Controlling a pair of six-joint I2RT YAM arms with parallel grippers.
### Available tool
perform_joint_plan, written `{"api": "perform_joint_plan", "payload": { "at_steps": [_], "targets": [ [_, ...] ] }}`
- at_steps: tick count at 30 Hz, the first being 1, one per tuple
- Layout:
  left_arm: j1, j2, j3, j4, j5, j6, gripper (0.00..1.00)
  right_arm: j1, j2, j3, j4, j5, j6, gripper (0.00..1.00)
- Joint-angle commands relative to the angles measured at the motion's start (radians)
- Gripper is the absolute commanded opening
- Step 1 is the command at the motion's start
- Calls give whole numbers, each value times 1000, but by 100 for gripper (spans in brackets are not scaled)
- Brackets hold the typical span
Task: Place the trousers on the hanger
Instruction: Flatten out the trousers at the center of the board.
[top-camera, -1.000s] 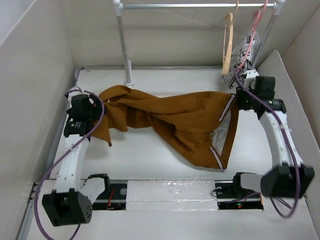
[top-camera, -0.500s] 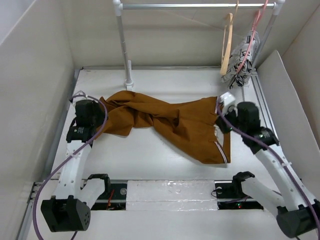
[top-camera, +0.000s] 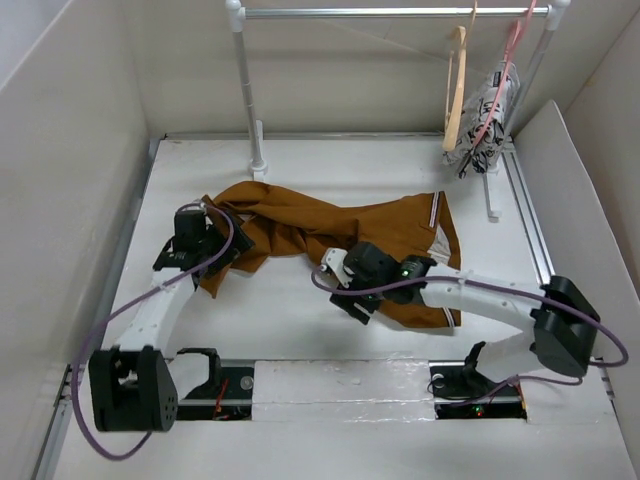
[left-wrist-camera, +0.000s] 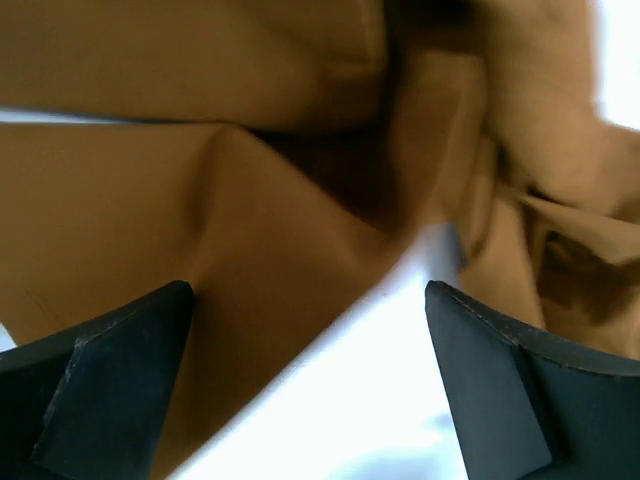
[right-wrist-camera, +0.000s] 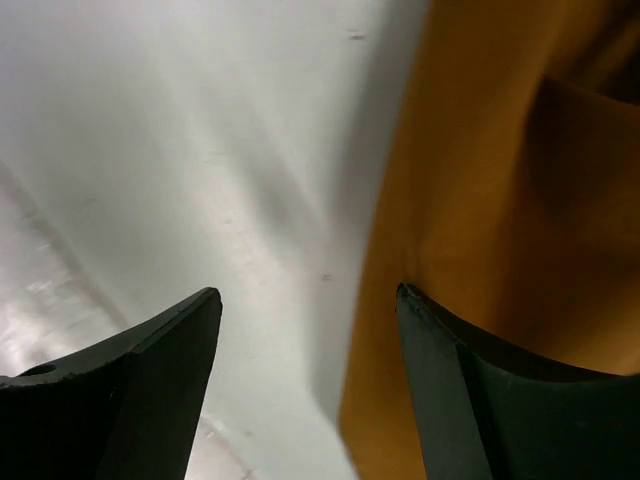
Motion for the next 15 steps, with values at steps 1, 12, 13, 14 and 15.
{"api": "perform_joint_plan", "payload": {
  "at_steps": [1, 12, 13, 14, 15],
  "targets": [
    [-2, 164, 33, 105, -49, -60, 99, -21, 56, 46, 38, 233, 11, 76],
    [33, 358, 278, 133, -401, -131, 0, -98, 343, 100, 152, 395, 51, 13],
    [47, 347, 306, 127, -423, -111, 0, -84, 344, 97, 159, 378, 41, 0],
    [47, 335, 373, 110, -446, -96, 0, -52, 326, 73, 166, 356, 28, 0],
    [47, 307, 410, 108, -486, -81, 0, -32, 302, 57, 170, 321, 13, 0]
  ]
}}
